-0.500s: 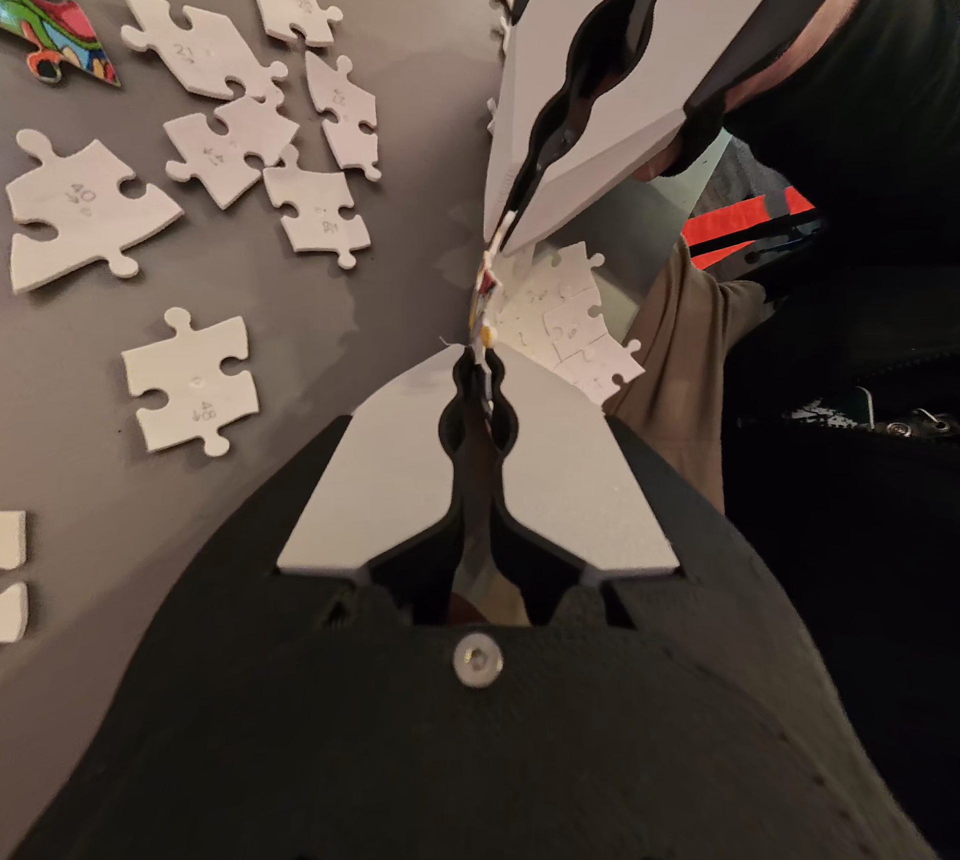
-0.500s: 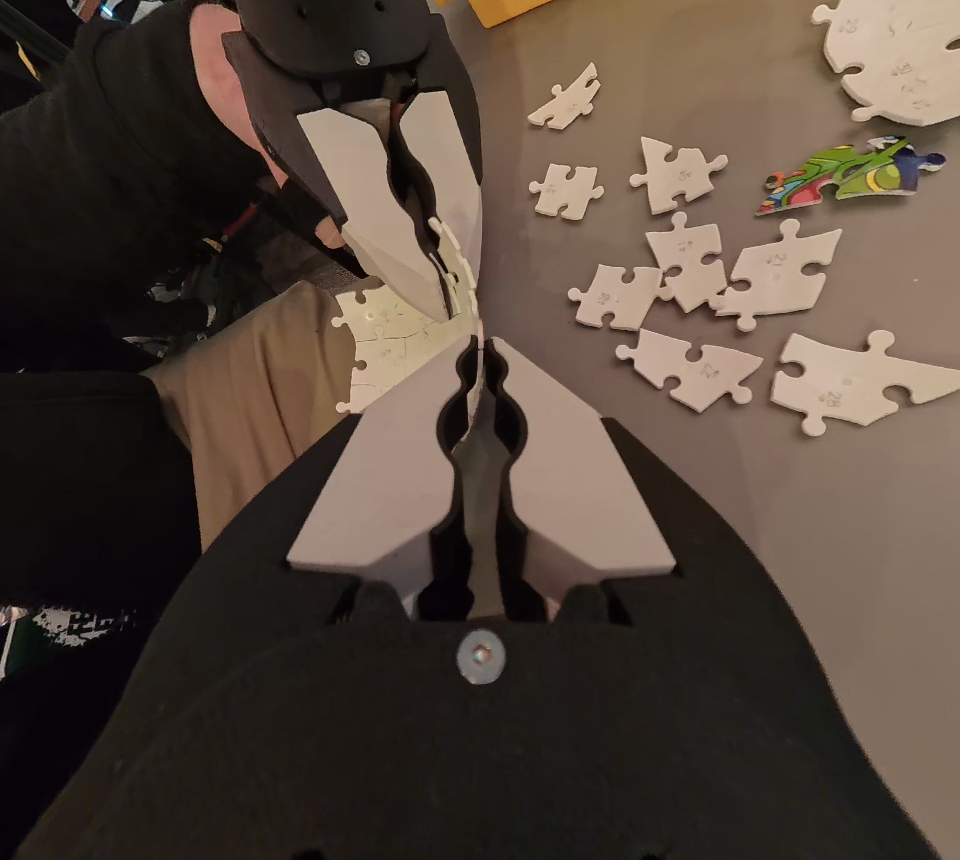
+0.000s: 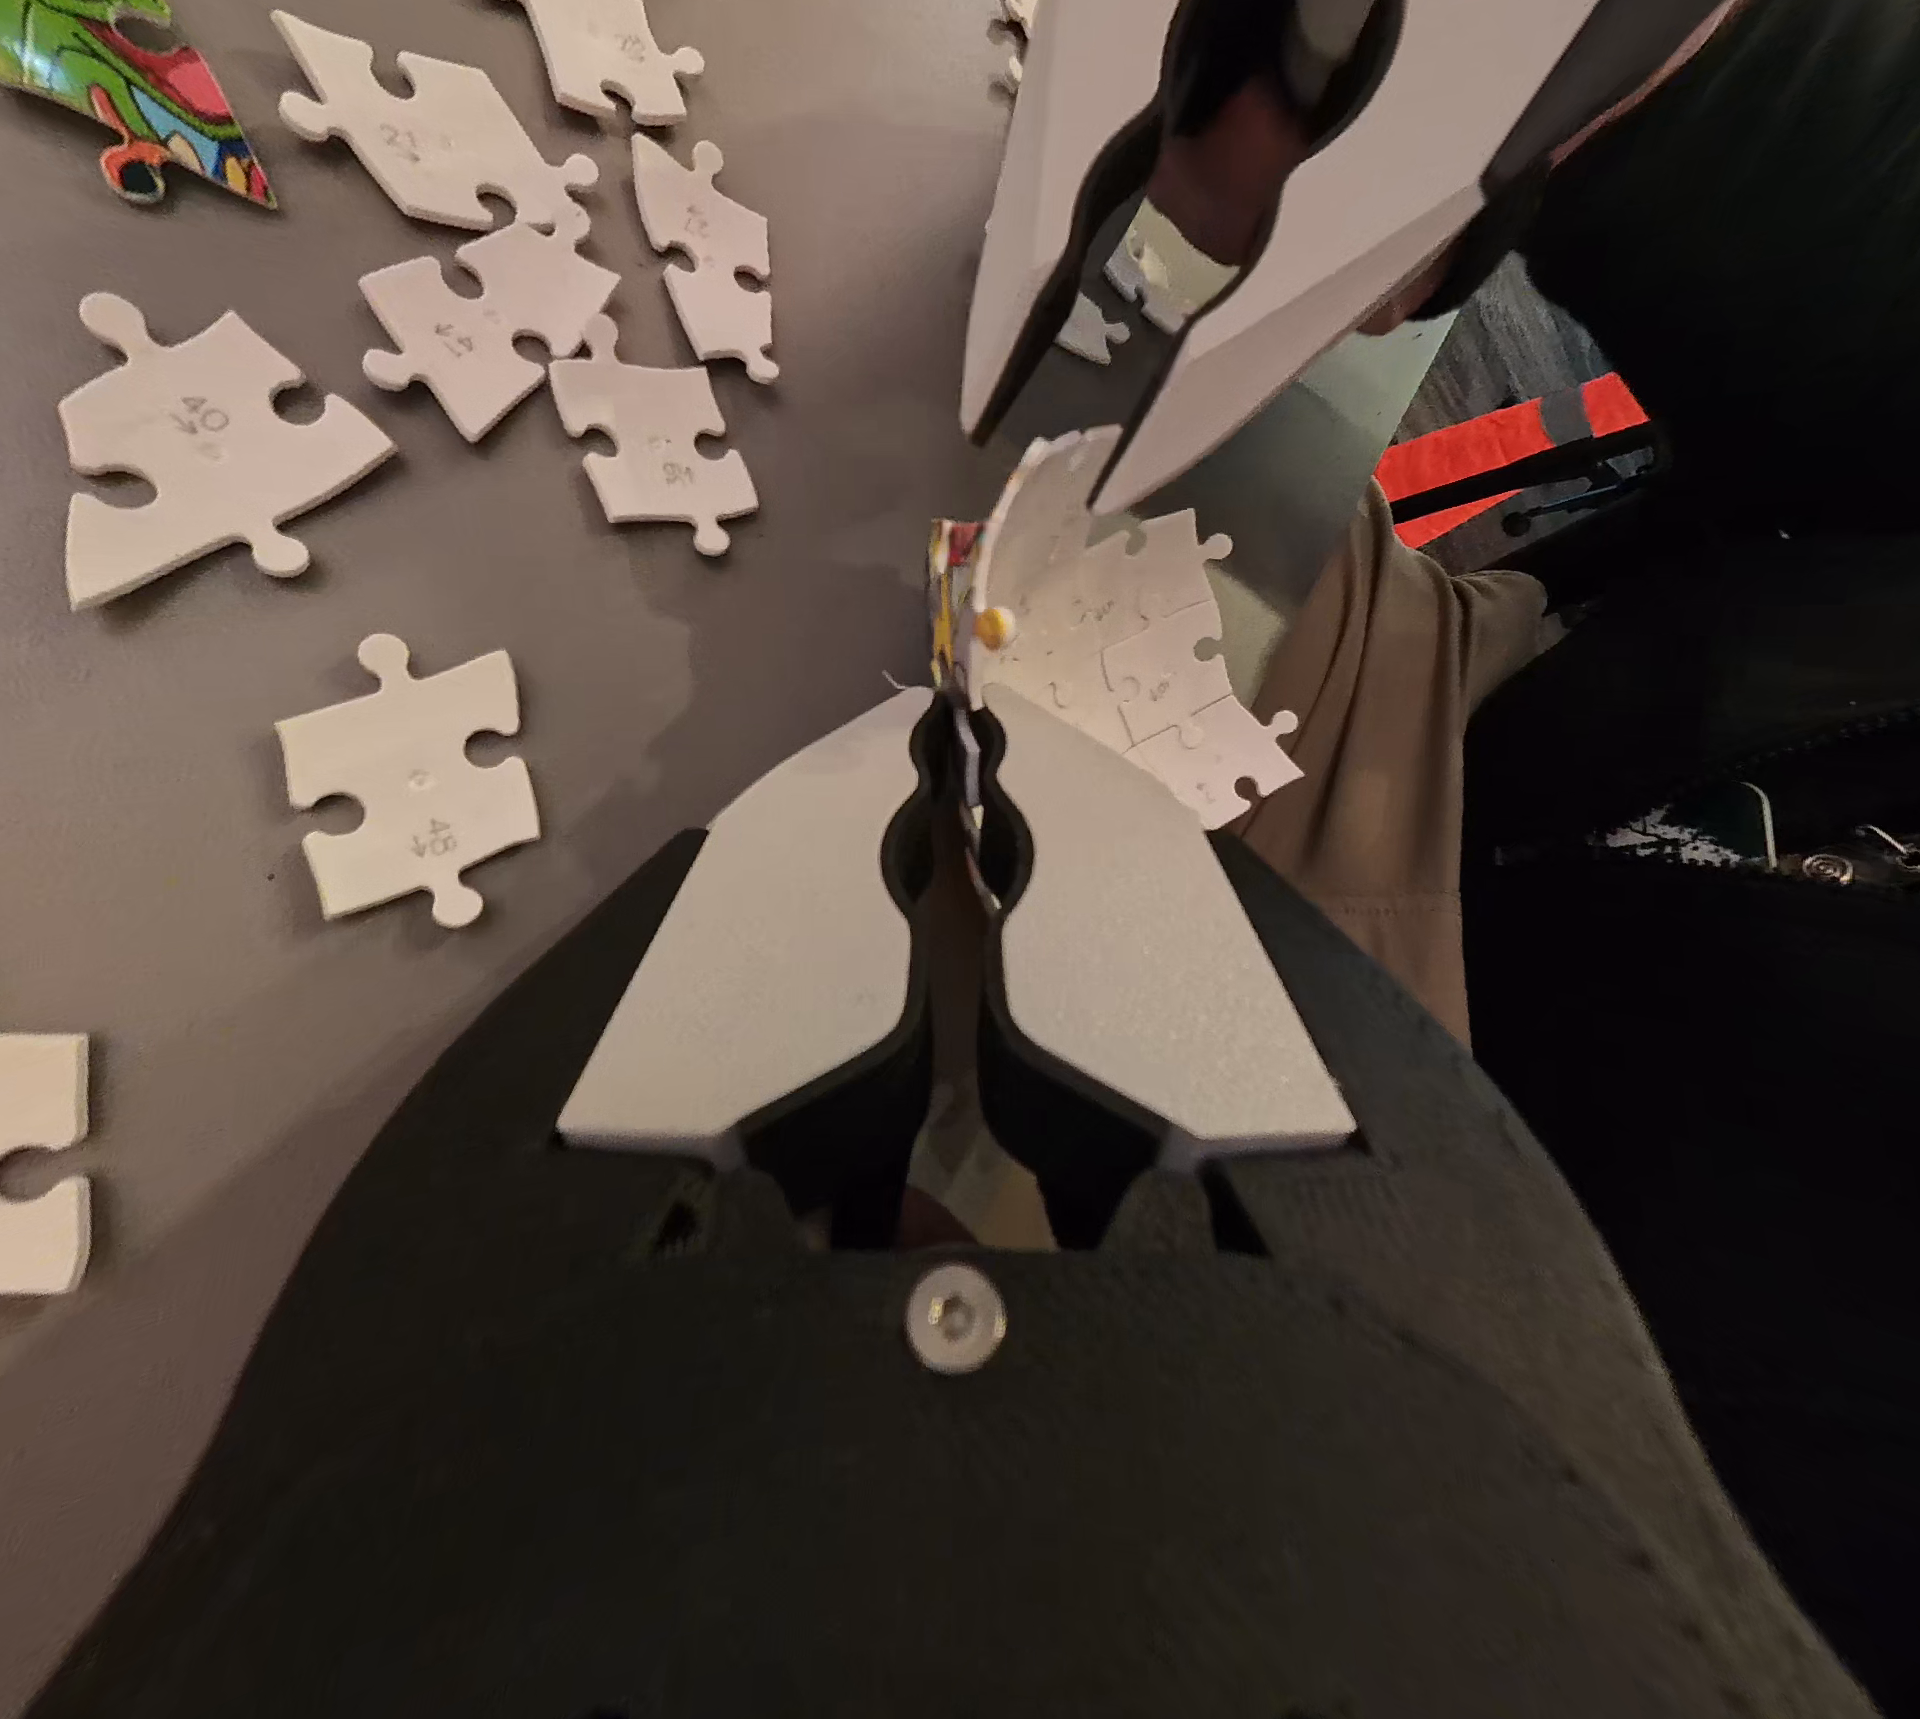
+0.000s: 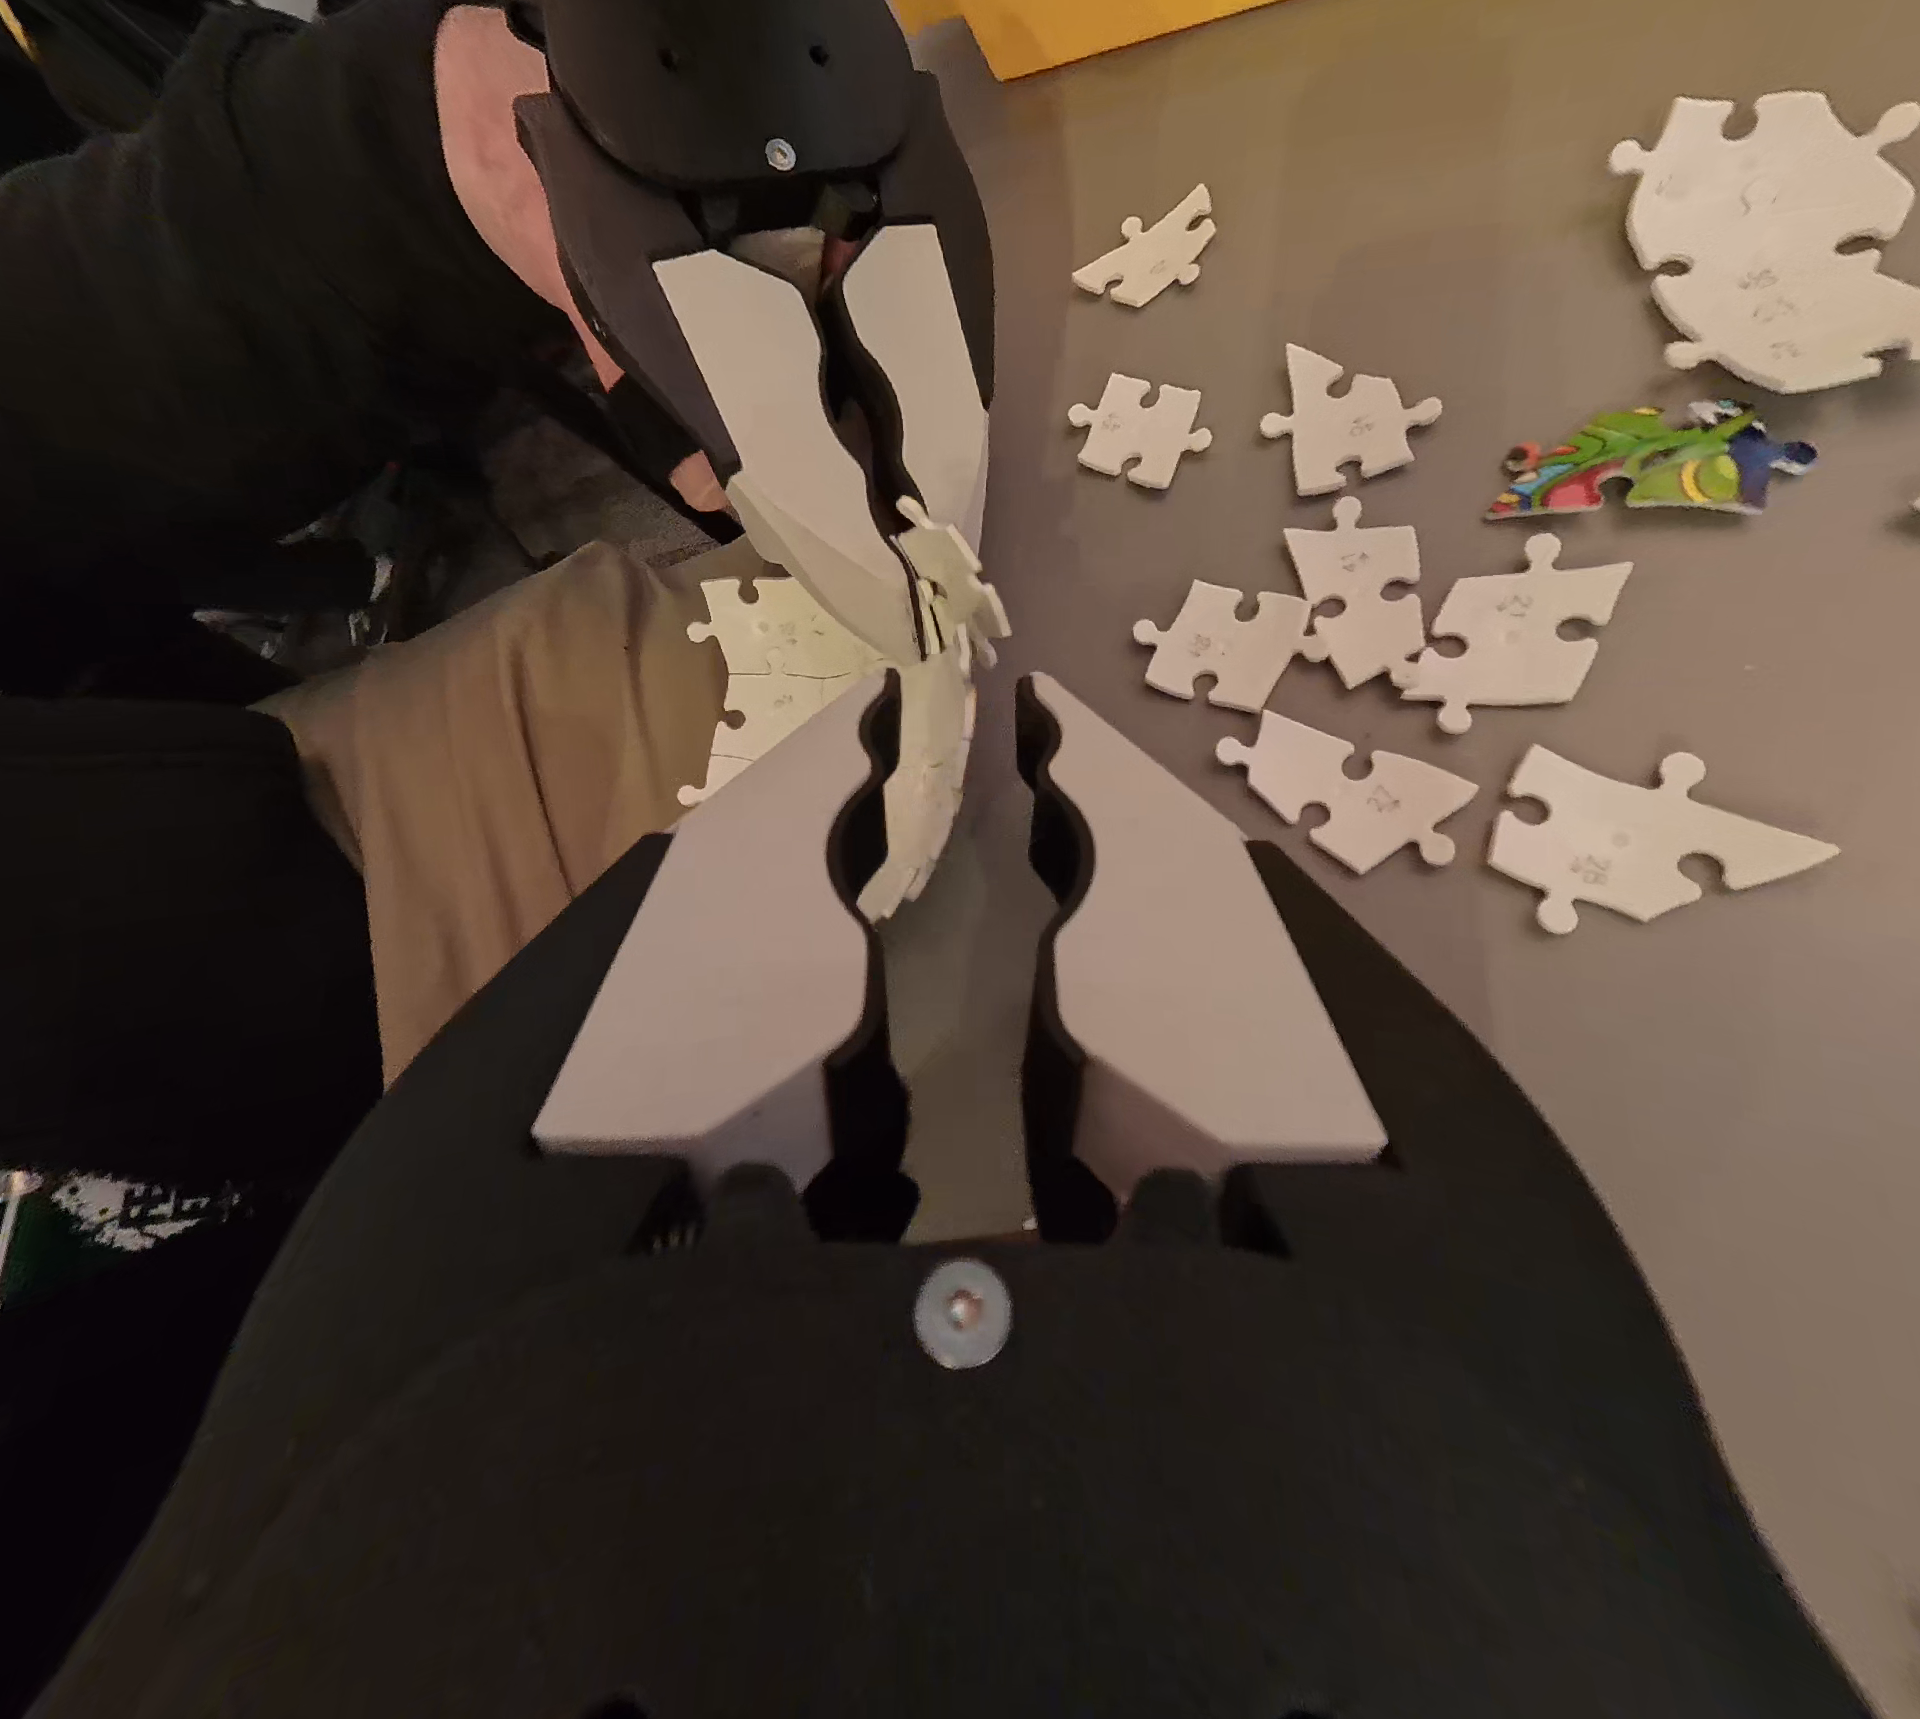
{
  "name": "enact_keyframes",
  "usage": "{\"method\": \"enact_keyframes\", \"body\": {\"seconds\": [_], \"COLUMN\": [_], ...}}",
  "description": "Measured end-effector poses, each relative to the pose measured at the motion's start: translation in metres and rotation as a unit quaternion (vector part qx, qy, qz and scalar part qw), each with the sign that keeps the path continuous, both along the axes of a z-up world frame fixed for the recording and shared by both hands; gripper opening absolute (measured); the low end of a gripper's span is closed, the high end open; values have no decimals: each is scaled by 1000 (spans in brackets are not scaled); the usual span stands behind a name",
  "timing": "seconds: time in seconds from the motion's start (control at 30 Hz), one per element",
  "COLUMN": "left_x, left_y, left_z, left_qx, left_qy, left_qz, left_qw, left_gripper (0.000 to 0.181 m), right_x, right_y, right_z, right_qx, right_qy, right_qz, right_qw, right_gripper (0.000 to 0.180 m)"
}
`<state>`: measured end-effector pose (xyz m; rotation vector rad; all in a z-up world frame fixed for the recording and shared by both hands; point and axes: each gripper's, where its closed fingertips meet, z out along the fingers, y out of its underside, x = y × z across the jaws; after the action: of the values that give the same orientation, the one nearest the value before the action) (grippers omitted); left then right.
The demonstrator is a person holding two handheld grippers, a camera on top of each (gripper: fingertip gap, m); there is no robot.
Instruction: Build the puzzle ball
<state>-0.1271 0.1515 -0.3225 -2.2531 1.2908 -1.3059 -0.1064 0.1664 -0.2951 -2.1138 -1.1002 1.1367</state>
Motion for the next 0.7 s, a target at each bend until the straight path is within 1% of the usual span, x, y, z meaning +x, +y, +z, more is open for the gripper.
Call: {"method": "enact_keyframes", "body": {"seconds": [0.17,0.27,0.33,0.4,0.43,0.7], "left_x": [1,1,1,1,1,0], "left_y": [0,0,0,0,0,1], "left_z": [0,0,1,0,0,-2], "left_qx": [6,10,12,12,12,8], "left_qy": [1,3,3,4,5,7], "left_qz": [-2,-3,-5,-5,-4,-4], "left_qw": [1000,1000,1000,1000,1000,1000], "left_gripper": [3,3,3,3,3,6], "right_x": [-12,-20,-26,-30,-31,-30], "right_y": [4,7,7,6,6,4], "right_z": [3,-3,-6,-7,-7,-8], "right_qx": [-1,-14,-29,-35,-38,-60], "right_qy": [-18,-37,-41,-44,-46,-84], "right_qz": [38,63,77,91,94,113], "right_qw": [999,997,996,994,994,988], "right_gripper": [24,23,19,8,6,1]}}
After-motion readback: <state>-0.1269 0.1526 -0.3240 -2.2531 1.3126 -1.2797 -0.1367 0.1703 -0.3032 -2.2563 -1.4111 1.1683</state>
